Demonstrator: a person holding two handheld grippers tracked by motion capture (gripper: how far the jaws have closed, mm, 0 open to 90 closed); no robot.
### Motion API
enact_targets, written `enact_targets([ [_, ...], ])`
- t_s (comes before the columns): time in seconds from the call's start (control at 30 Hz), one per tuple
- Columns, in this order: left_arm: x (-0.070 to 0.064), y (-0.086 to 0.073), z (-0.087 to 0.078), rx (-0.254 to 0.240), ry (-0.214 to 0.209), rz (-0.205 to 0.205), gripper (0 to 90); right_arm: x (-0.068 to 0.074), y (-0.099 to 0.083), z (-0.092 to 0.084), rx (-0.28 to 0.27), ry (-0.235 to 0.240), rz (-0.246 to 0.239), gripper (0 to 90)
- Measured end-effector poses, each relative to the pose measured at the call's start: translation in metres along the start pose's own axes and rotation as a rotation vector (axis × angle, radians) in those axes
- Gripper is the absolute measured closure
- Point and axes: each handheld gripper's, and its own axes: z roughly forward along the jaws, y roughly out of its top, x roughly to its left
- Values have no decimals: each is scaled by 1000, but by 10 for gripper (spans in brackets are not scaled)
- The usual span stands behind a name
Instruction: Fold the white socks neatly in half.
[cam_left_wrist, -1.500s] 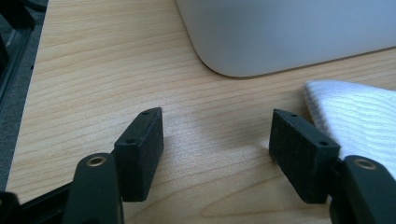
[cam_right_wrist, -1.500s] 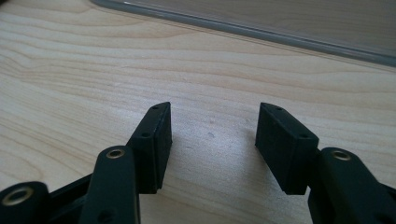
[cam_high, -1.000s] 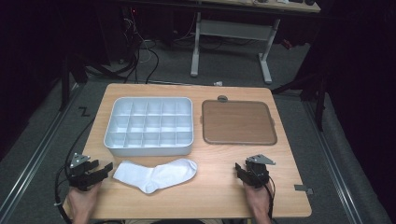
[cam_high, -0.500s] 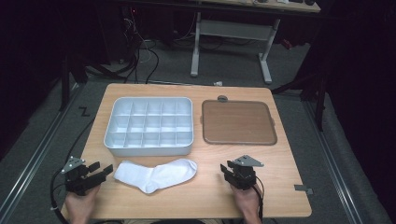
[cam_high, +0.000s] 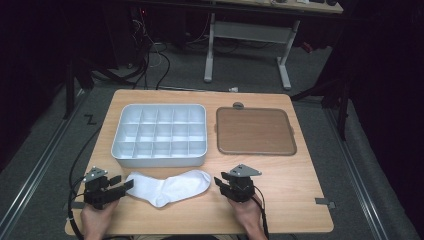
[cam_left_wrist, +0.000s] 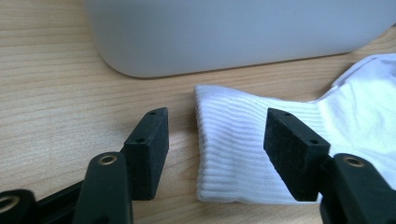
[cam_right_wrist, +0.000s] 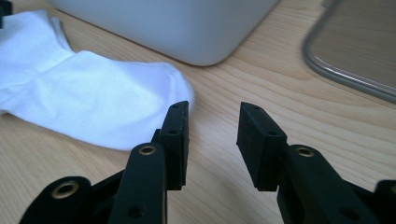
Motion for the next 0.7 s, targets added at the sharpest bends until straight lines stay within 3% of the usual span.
enact_targets([
  [0.17, -1, -5, 4, 17, 10, 2, 456, 8, 3, 11, 16, 29, -19, 615],
  [0.3, -2, -7, 5, 25, 12, 19, 473, 10, 4, 20, 41, 52, -1, 598],
  [0.43, -3, -9, 6, 27, 14, 23, 490, 11, 4, 25, 45, 49, -8, 599],
  [0.7, -5, -13, 7, 35, 6, 52, 541, 13, 4, 33, 63, 65, -16, 739],
])
